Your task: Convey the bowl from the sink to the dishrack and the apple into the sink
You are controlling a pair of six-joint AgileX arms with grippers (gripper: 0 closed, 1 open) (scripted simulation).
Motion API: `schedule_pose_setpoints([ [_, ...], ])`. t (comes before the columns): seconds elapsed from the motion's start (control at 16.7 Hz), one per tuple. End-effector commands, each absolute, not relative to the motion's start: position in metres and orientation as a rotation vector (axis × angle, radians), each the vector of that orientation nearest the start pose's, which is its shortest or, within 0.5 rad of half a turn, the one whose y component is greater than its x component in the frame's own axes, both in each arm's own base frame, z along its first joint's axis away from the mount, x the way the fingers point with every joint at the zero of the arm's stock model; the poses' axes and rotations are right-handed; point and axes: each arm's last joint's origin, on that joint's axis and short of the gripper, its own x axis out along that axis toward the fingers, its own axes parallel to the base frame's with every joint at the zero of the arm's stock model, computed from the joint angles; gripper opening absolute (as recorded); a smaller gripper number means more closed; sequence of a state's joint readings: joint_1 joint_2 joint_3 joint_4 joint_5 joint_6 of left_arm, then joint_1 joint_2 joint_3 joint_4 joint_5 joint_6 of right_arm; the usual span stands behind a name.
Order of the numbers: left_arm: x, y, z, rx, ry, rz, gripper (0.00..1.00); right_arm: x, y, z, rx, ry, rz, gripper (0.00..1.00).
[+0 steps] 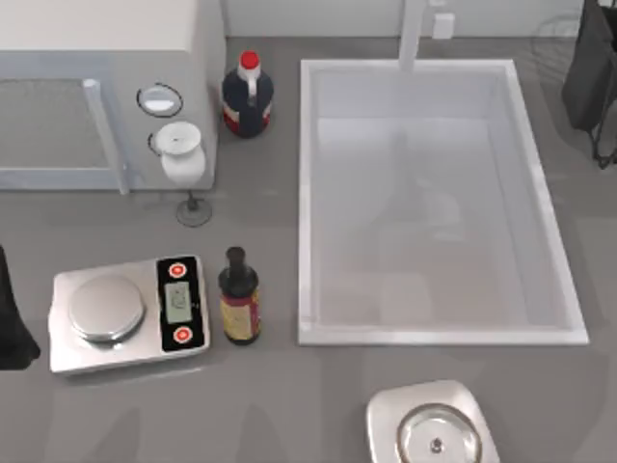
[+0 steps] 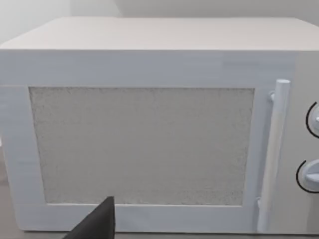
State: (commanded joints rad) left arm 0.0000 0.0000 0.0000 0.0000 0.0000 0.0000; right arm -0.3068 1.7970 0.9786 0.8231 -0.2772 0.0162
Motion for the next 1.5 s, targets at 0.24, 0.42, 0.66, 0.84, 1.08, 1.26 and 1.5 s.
schedule_pose_setpoints([
  [0.24,0.106,-0.001,0.16,0.0,0.0,0.0,1.0,0.378,-0.108,0.219,0.0,0.0,-0.012,1.0],
  [0.42,0.106,-0.001,0.16,0.0,0.0,0.0,1.0,0.374,-0.104,0.225,-0.002,-0.005,-0.007,1.0],
  [0.66,0.106,-0.001,0.16,0.0,0.0,0.0,1.0,0.34,-0.082,0.253,-0.009,-0.022,0.001,1.0],
  [0.84,0.106,-0.001,0.16,0.0,0.0,0.0,1.0,0.295,-0.06,0.274,-0.013,-0.036,0.0,1.0],
  [1.08,0.106,-0.001,0.16,0.0,0.0,0.0,1.0,0.221,-0.033,0.278,-0.015,-0.045,-0.008,1.0],
  [1.26,0.106,-0.001,0.16,0.0,0.0,0.0,1.0,0.169,-0.018,0.258,-0.013,-0.044,-0.012,1.0],
  [1.5,0.106,-0.001,0.16,0.0,0.0,0.0,1.0,0.125,-0.007,0.215,-0.007,-0.032,-0.01,1.0],
])
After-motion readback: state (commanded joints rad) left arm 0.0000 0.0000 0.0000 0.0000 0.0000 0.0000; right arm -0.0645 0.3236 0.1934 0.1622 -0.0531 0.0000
